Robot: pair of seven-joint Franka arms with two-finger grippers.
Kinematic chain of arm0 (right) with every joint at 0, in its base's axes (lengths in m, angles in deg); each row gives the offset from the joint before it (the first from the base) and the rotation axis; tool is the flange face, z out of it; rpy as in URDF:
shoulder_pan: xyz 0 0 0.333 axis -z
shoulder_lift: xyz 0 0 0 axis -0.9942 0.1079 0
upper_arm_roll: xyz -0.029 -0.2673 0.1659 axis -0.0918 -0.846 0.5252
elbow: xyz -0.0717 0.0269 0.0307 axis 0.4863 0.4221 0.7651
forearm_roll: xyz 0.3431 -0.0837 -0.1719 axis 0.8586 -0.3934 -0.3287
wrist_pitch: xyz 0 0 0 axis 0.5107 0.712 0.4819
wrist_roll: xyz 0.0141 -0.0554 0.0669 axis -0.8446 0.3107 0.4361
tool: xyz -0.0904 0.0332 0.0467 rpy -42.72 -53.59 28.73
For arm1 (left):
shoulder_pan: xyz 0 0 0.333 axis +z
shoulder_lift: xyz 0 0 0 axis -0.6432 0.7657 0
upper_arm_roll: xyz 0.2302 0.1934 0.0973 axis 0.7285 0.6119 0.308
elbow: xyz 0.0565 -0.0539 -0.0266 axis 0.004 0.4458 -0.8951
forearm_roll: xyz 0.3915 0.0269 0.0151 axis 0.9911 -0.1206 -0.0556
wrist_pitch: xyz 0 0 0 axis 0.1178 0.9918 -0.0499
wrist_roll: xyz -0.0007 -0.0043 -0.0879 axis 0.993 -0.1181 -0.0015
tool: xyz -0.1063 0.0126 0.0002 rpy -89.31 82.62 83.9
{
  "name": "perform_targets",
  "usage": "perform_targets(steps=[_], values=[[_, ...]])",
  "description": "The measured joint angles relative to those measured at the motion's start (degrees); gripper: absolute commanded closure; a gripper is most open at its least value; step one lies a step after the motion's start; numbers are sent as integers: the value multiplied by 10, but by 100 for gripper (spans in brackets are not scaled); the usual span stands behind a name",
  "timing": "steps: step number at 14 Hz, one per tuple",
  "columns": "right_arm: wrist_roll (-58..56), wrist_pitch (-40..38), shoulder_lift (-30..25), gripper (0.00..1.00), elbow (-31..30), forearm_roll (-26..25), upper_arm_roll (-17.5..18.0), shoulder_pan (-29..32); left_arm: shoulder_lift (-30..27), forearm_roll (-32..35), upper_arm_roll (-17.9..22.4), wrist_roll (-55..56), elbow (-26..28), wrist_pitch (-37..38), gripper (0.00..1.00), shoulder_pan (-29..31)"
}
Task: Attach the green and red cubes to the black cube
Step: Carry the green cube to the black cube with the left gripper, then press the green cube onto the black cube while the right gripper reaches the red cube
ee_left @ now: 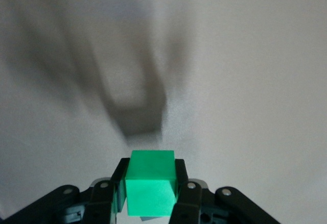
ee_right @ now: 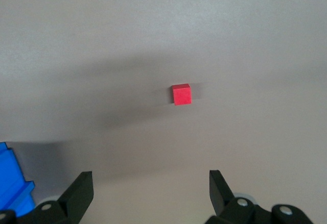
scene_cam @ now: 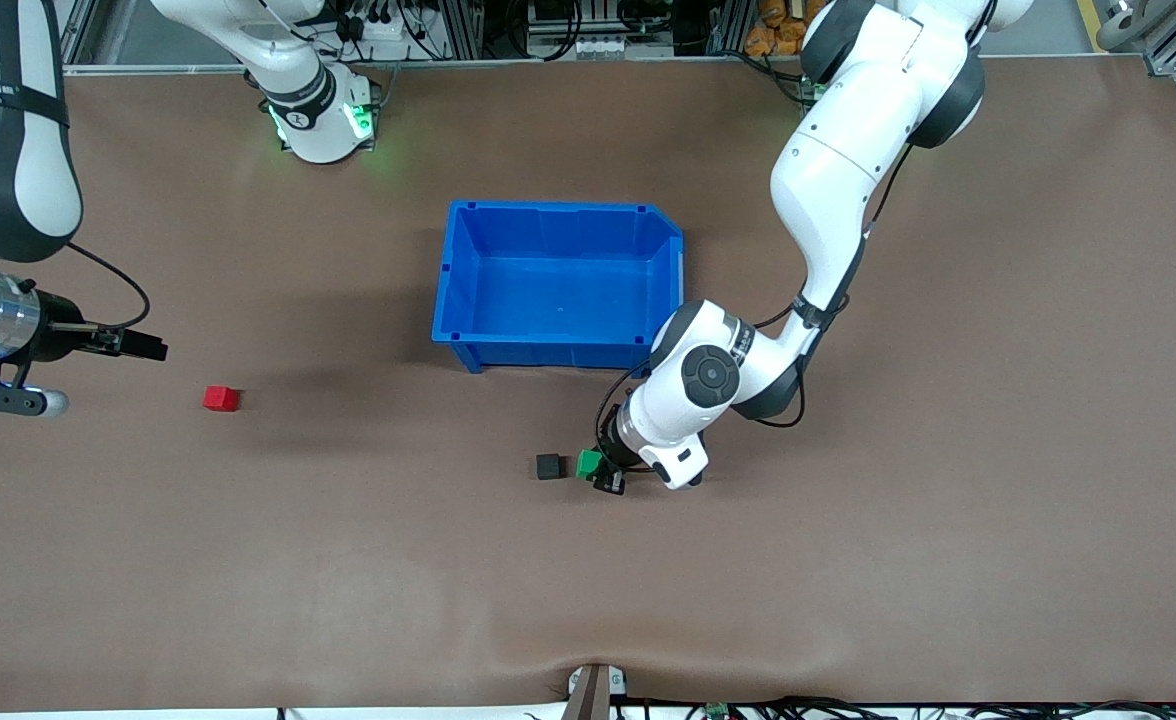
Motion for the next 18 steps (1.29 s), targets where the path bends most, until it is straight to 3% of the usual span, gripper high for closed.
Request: perform_targets(steps=[3, 18], values=[[0, 6, 8, 0, 0, 0, 0, 0, 15, -35, 2, 6, -16, -2, 100, 0], [0, 44, 70, 0, -1, 0, 0, 23, 36, -37, -1, 37, -21, -26, 100, -15]])
